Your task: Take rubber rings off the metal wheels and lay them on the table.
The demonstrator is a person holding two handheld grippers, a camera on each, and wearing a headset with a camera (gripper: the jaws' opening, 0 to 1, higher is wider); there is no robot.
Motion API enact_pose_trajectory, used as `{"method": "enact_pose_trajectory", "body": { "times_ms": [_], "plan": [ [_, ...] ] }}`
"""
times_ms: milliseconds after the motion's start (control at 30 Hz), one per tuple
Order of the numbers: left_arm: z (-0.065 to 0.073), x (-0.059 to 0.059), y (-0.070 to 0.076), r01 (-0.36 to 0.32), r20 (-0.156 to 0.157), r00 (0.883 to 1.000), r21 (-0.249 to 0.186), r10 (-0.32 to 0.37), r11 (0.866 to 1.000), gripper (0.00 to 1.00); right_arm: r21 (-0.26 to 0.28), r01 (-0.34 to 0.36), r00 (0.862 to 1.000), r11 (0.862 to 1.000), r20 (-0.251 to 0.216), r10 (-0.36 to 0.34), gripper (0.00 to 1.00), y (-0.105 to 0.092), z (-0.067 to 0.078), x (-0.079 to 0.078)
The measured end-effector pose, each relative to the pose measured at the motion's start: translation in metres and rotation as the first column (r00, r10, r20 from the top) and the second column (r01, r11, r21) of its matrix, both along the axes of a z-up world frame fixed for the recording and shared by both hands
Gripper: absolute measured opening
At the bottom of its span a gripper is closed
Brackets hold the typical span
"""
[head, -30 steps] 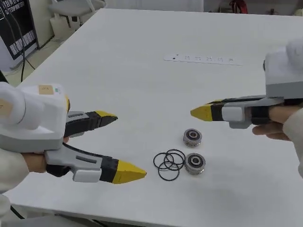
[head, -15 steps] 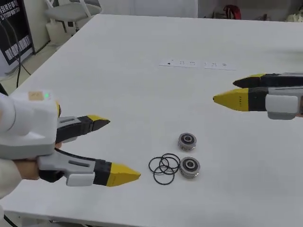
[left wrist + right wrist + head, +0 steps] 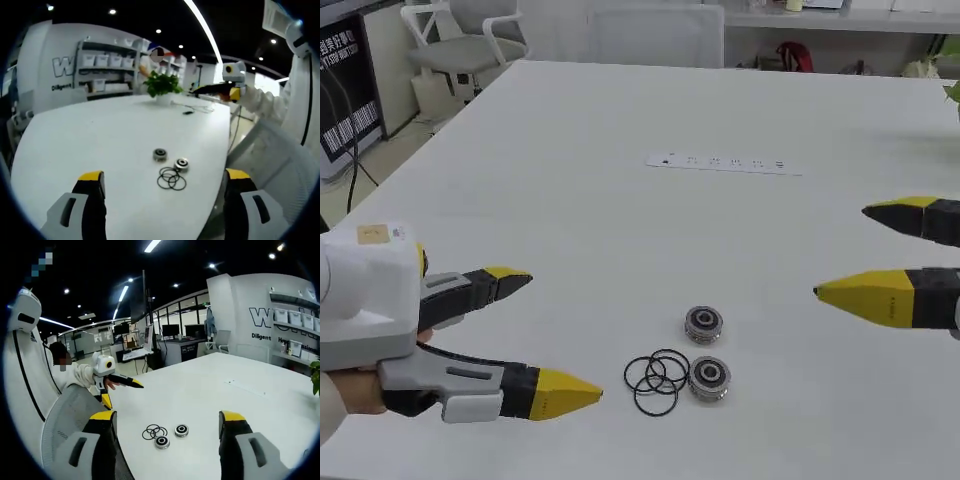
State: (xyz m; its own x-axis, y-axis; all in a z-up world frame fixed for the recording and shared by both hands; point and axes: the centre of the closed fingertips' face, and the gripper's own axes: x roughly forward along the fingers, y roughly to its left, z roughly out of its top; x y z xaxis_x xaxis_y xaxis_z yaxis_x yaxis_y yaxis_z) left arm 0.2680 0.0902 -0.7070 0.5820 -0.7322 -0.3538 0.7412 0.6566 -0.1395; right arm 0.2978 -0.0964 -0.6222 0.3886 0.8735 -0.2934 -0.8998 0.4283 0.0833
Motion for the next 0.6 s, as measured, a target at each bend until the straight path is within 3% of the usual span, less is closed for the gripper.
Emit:
{"method": "enact_pose_trajectory", "body": {
  "times_ms": [133, 300, 600],
  "plan": [
    [0.000, -0.002, 0.001, -0.008, -0.013, 1.000, -0.015, 0.008, 1.000, 1.00, 0.009, -0.007, 1.000, 1.000, -0.020, 0.007, 0.92, -0.003, -0.012, -0.008],
    [-0.001, -0.003, 0.002, -0.015, -0.020, 1.000, -0.023, 0.014, 1.000, 1.00, 0.004, -0.002, 0.999, 1.000, -0.044, 0.002, 0.99, -0.006, -0.031, -0.017],
    [-0.006, -0.006, 0.004, -0.022, -0.046, 0.999, -0.045, 0.020, 0.999, 1.00, -0.062, 0.016, 0.987, 0.998, -0.160, -0.026, 1.00, -0.021, -0.088, -0.033]
  ]
}}
